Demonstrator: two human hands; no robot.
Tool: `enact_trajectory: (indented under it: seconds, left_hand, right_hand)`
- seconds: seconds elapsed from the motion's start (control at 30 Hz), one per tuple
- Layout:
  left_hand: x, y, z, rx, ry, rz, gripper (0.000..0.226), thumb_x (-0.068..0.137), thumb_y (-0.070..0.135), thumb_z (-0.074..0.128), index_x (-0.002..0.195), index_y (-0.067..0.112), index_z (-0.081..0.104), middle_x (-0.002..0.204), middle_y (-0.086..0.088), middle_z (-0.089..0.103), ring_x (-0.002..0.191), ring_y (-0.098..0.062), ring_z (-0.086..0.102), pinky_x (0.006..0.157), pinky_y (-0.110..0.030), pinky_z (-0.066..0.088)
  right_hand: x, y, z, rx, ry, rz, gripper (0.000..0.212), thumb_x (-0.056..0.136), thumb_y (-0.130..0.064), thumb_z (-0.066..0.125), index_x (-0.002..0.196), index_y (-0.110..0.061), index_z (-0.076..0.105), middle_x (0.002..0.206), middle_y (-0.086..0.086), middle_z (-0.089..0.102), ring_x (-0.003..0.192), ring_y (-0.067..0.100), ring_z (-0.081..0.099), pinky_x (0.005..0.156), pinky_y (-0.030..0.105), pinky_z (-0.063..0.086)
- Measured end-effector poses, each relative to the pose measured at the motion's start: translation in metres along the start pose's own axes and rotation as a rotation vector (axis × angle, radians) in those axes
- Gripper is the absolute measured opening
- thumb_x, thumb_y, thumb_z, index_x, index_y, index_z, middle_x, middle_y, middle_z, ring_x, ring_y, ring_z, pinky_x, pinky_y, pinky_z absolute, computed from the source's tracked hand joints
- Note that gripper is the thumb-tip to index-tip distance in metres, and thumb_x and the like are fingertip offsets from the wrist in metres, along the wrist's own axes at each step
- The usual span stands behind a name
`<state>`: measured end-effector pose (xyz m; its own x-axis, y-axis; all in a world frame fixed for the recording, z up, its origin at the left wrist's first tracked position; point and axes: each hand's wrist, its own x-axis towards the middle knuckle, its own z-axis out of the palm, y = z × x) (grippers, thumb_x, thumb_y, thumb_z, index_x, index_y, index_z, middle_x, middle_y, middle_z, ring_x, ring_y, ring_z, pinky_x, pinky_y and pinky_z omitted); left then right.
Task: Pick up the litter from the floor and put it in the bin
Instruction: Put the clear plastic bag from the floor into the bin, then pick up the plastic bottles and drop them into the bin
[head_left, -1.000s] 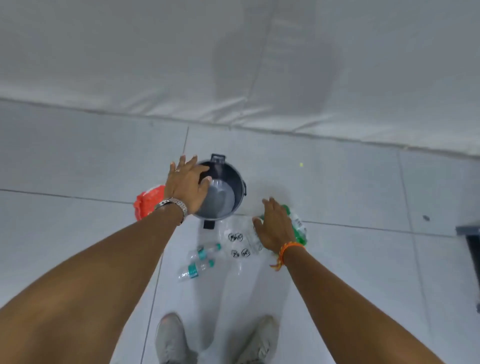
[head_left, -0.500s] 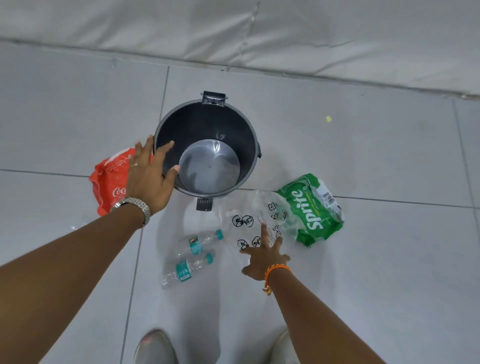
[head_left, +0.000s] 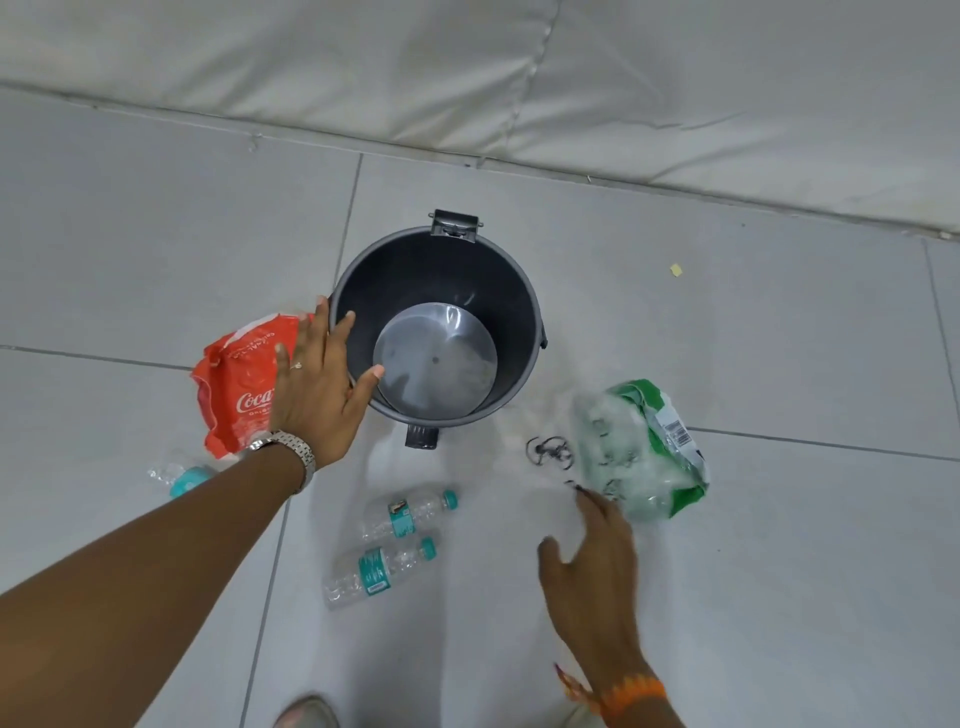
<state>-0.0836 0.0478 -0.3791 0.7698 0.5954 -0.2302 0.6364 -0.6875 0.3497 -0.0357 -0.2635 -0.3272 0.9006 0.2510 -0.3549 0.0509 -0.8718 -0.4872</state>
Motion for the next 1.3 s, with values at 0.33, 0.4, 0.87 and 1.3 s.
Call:
enact_trajectory:
  seconds: [0.33, 0.4, 0.87, 1.3]
  left_hand:
    - [0.002, -0.007, -0.014, 0.070, -0.108, 0.036, 0.072, 0.101, 0.051, 0.028, 0.160, 0.021, 0.000, 0.168, -0.005, -0.009, 0.155, -0.030, -0.006, 0.122, -0.058, 0.003]
    - [0.002, -0.007, -0.014, 0.066, -0.108, 0.039, 0.072, 0.101, 0.051, 0.028, 0.160, 0.021, -0.001, 0.168, -0.004, -0.009, 0.155, -0.030, -0.007, 0.122, -0.057, 0.002]
    - [0.001, -0.009, -0.002, -0.022, -0.045, 0.047, 0.071, 0.101, 0.046, 0.033, 0.160, 0.023, 0.001, 0.169, -0.004, -0.005, 0.155, -0.030, -0.004, 0.121, -0.061, 0.008]
    - [0.005, -0.022, 0.014, -0.150, 0.036, 0.102, 0.069, 0.099, 0.054, 0.030, 0.158, 0.032, 0.003, 0.169, 0.001, -0.006, 0.156, -0.025, -0.001, 0.122, -0.058, 0.014]
  right_hand:
    - [0.051, -0.129, -0.055, -0.252, 0.252, -0.673, 0.045, 0.080, -0.003, 0.060, 0.124, 0.007, 0.059, 0.129, 0.021, 0.057, 0.121, 0.035, 0.049, 0.109, 0.041, 0.042]
    - [0.082, -0.141, -0.035, -0.370, 0.124, -0.735, 0.028, 0.077, -0.003, 0.058, 0.103, 0.005, 0.067, 0.114, 0.023, 0.063, 0.110, 0.038, 0.053, 0.101, 0.044, 0.046]
    - [0.054, -0.035, 0.036, -0.066, -0.212, -0.979, 0.017, 0.088, -0.022, 0.053, 0.086, -0.009, 0.064, 0.087, 0.006, 0.063, 0.077, 0.026, 0.056, 0.063, 0.039, 0.049]
    - [0.073, -0.006, 0.173, -0.881, -0.490, -0.882, 0.056, 0.085, -0.027, 0.075, 0.135, -0.013, 0.052, 0.134, 0.009, 0.057, 0.127, 0.030, 0.050, 0.107, 0.047, 0.041]
